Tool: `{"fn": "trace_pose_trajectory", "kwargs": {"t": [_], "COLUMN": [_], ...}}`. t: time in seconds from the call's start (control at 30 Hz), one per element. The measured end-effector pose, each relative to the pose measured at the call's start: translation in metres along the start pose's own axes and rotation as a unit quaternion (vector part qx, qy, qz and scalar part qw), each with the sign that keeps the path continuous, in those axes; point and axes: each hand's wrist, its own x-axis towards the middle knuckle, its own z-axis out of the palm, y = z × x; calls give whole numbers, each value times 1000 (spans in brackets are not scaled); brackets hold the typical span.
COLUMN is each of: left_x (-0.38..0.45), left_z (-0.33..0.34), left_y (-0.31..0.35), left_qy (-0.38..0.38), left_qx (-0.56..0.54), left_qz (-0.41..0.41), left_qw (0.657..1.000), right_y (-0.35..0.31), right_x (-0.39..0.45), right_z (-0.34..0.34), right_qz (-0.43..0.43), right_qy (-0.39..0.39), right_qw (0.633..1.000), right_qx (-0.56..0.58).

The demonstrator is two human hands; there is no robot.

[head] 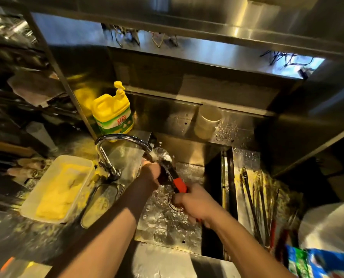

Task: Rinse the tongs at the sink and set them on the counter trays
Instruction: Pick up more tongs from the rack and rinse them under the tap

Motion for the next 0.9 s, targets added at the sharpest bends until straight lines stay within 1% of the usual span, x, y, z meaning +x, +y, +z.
{"fn": "trace_pose_trajectory", "kwargs": {"t": [0.03,0.07,0.1,0.2,0.33,0.37,0.47,0.53,0.6,0.67,0.73,0.8,0.83,0.9], "left_x": [-6,-9,-6,0,-2,0,3,4,5,7,5,5,8,13], "left_z": [1,3,6,7,8,7,9,9,8,7,5,5,4,5], "left_y": [1,1,0,1,-4,-4,-5,-5,-3,-4,-5,-6,-5,-6], "left_qy": [-23,-30,-29,-10,-31,-19,-5,-12,-20,-18,-17,-20,-8,2], "left_qx": [-17,-46,-69,-85,-59,-39,-48,-21,-11,-18,-34,-40,-40,-68], "left_qz": [-6,-3,-8,-4,-5,5,17,11,30,41,40,44,50,47], "left_qw": [1000,998,997,996,998,999,999,1000,999,999,998,998,998,997], "right_y": [-1,-2,-3,0,0,-1,-2,-2,-2,-5,-6,-6,-4,-3], "right_x": [2,5,6,6,7,6,5,4,2,2,4,3,2,0], "right_z": [-1,-1,1,2,-1,0,0,1,3,3,1,1,2,0], "right_qz": [1,-2,-5,-5,-12,-10,-3,-4,-2,0,-2,4,10,13], "right_qy": [12,28,38,24,44,40,40,60,61,49,56,48,39,42], "right_qw": [1000,1000,999,1000,999,999,999,998,997,997,997,995,995,997], "right_qx": [-1,-7,-15,-6,-27,-31,-26,-29,-54,-58,-55,-83,-93,-68]}}
